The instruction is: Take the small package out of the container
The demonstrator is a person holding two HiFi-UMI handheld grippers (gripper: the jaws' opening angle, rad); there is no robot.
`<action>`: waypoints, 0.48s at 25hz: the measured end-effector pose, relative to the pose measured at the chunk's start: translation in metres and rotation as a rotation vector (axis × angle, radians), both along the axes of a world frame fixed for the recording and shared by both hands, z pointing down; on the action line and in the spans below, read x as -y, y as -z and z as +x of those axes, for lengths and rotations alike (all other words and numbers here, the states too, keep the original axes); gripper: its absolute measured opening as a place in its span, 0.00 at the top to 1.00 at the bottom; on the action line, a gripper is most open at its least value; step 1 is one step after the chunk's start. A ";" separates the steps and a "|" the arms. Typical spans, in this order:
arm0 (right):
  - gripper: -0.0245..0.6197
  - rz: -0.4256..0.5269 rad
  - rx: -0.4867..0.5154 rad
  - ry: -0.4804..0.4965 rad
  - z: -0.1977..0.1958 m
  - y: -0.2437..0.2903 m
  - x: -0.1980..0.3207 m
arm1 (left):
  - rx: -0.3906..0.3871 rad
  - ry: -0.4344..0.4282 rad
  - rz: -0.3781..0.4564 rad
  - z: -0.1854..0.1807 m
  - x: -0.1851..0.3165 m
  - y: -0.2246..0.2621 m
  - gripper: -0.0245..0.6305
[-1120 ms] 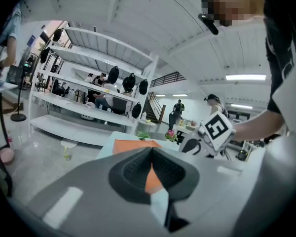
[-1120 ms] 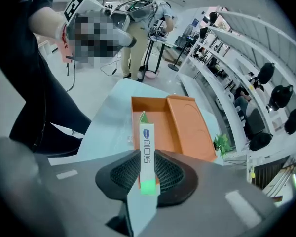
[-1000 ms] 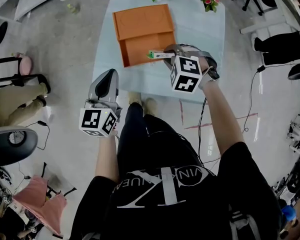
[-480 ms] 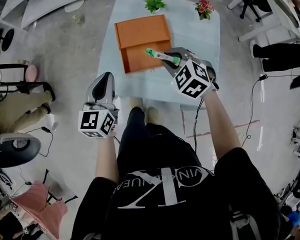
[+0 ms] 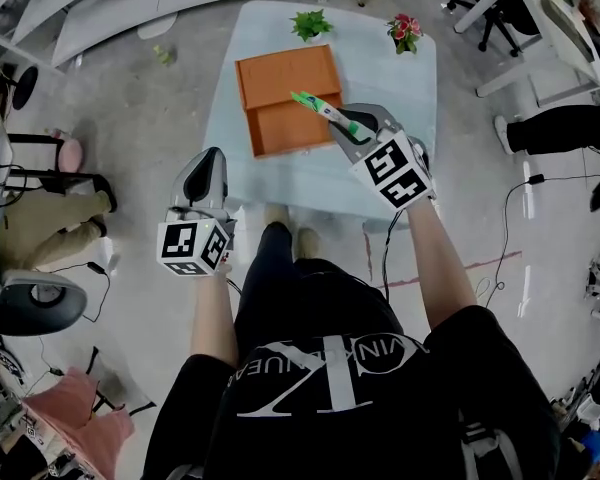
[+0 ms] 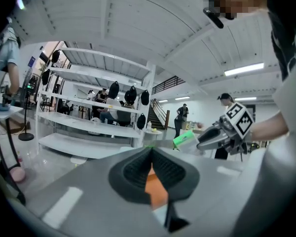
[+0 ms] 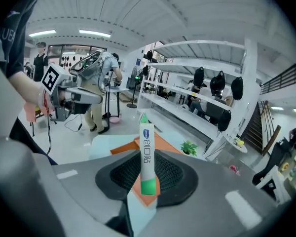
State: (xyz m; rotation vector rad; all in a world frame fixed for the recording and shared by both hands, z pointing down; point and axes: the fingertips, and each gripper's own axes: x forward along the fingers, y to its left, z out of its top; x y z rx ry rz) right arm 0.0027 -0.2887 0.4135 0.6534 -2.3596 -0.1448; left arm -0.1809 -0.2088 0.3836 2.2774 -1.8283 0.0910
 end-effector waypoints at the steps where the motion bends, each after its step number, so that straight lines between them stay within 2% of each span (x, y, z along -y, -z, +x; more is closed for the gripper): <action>1: 0.83 -0.005 0.028 -0.012 0.001 0.004 0.000 | 0.003 0.000 0.003 0.000 0.000 0.002 0.96; 12: 0.83 0.002 0.255 -0.125 0.015 0.051 0.003 | 0.030 0.031 0.055 -0.006 0.002 0.028 0.96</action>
